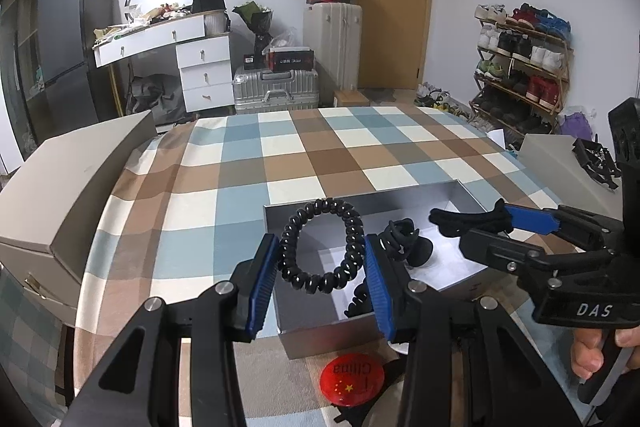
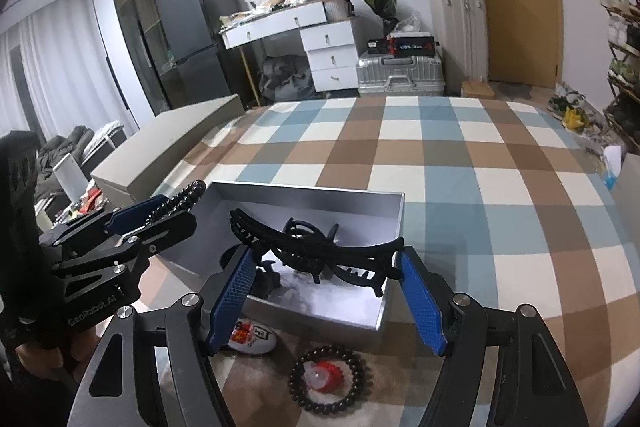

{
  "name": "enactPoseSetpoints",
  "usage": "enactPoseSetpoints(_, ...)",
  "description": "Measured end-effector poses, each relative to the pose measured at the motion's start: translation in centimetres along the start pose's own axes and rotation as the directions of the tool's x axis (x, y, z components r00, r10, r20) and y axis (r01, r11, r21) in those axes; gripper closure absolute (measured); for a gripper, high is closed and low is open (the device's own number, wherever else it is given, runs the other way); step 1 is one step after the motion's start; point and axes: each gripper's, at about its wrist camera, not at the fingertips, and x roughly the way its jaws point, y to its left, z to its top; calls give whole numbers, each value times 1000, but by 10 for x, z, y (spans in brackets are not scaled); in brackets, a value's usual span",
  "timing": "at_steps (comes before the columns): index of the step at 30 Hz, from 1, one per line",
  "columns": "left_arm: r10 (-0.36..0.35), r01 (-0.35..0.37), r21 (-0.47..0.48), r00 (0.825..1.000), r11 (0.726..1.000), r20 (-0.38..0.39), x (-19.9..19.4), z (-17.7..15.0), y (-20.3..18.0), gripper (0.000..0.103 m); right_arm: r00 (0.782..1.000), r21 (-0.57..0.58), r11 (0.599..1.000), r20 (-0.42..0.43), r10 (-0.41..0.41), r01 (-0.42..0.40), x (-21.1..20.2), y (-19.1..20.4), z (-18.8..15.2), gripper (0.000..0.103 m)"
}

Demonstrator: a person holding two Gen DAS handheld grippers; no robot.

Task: Organize jewelry

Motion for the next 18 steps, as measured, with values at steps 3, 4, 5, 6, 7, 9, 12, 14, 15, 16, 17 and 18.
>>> enactPoseSetpoints(3, 16, -16, 9, 1000, 1000, -6, 3, 0, -1, 66, 1000, -7, 1000, -7, -10, 10, 5, 0, -1, 31)
enactPoseSetpoints(4, 24, -24, 12, 1000, 1000, -7, 4, 0, -1, 66, 1000, -12, 1000, -4, -15, 15, 6, 0, -1, 31)
enactPoseSetpoints(5, 30, -30, 11, 1000, 999, -8, 5, 0, -1, 66, 1000, -14, 1000, -3, -16, 16, 6, 1, -1, 31)
enactPoseSetpoints(6, 28, -28, 9, 1000, 1000, -8, 6, 0, 0, 66, 1000, -13, 1000, -4, -18, 18, 7, 0, -1, 31)
enactPoseSetpoints(7, 24, -24, 7, 1000, 1000, -8, 6, 0, 0, 66, 1000, -11, 1000, -1, -16, 16, 7, 0, -1, 31)
enactPoseSetpoints(9, 22, -22, 4, 1000, 1000, -11, 8, -1, 0, 66, 1000, -8, 1000, -5, -13, 13, 7, 0, 0, 31)
enactPoseSetpoints(12, 30, -29, 5, 999, 1000, -15, 7, -2, -1, 66, 1000, -12, 1000, -15, 0, 0, 7, 3, 2, 28)
enactPoseSetpoints(14, 21, -21, 2, 1000, 1000, -12, 4, -1, -2, 64, 1000, -24, 1000, -1, 18, -18, 3, 5, 1, 19)
enactPoseSetpoints(15, 16, -16, -1, 1000, 1000, -10, 3, -1, -1, 61, 1000, -28, 999, 6, 21, -21, 1, 6, 1, 17)
enactPoseSetpoints(16, 10, -10, -3, 1000, 1000, -7, 1, 0, -2, 59, 1000, -33, 999, 13, 19, -18, -3, 7, 1, 15)
enactPoseSetpoints(17, 6, -6, -4, 1000, 1000, -1, 0, 0, -2, 58, 1000, -37, 999, 15, 15, -15, -5, 8, 1, 14)
enactPoseSetpoints(18, 3, -3, -5, 1000, 1000, 7, -3, 1, -2, 51, 1000, -44, 999, 20, 9, -8, -9, 8, 0, 9)
